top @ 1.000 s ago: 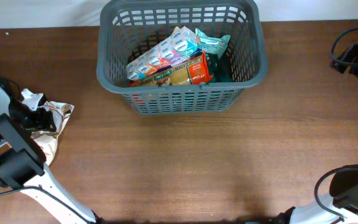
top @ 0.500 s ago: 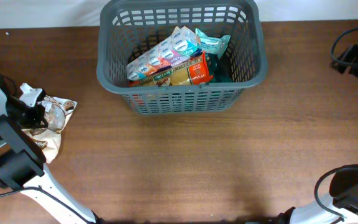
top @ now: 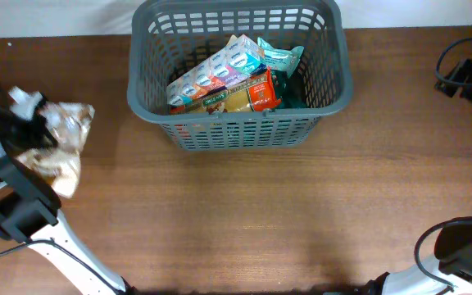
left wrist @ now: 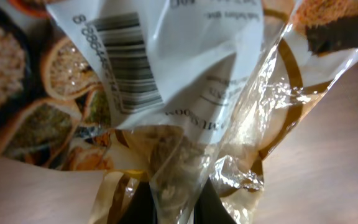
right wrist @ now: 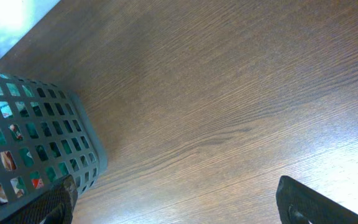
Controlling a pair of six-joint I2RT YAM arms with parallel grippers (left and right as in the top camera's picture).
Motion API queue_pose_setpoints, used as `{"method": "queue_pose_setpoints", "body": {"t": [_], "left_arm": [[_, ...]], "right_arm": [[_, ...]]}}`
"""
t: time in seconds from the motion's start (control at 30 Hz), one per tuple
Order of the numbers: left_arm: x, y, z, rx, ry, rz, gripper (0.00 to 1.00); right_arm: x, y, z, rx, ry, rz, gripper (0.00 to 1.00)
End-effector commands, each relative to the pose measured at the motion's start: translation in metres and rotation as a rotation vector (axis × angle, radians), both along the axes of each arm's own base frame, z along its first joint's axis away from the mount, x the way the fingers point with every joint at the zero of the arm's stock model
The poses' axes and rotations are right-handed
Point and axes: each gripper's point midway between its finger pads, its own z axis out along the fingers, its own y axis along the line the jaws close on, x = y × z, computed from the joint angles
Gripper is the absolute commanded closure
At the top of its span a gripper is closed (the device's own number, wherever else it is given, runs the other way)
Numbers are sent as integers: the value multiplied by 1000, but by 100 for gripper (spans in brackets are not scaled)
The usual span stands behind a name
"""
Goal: Pack container
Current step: 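Lift the snack bag into the basket and release it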
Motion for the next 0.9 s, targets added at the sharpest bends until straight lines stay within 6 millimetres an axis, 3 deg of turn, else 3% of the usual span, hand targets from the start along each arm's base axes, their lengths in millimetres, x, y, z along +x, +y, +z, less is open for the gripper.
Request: {"method": "queue_pose_setpoints", "body": {"t": [0.0, 0.07, 0.23, 0.27, 0.37, 0.43, 0.5, 0.6, 0.67, 0.73, 0.87], "left_arm": [[30, -10, 72, 35, -206, 1, 99], [43, -18, 111, 68, -322, 5, 98], [68, -79, 242, 126, -766, -158, 98], [68, -110, 293, 183, -935, -239, 98], [58, -172, 365, 258, -1183, -396, 98], [45, -217, 398, 292, -1306, -526, 98], [32, -258, 412, 302, -1380, -666, 98], [23, -308, 407, 310, -1392, -813, 98], [20, -333, 385, 330, -1334, -921, 99], [17, -355, 352, 352, -1219, -1031, 98], [23, -376, 292, 381, -990, -1116, 99]], "right_arm": [[-1, 2, 4, -8, -6, 2, 1], [-1, 2, 3, -8, -6, 2, 1], [-2, 2, 3, -6, -3, 2, 1], [-2, 2, 3, -7, -3, 2, 1], [-2, 2, 3, -6, -3, 2, 1], [-2, 2, 3, -6, -3, 2, 1], [-2, 2, 3, -7, -4, 2, 1], [-2, 2, 3, -7, -4, 2, 1], [-2, 2, 3, -7, -4, 2, 1], [-2, 2, 3, -7, -4, 2, 1], [-2, 2, 3, -8, -5, 2, 1]]}}
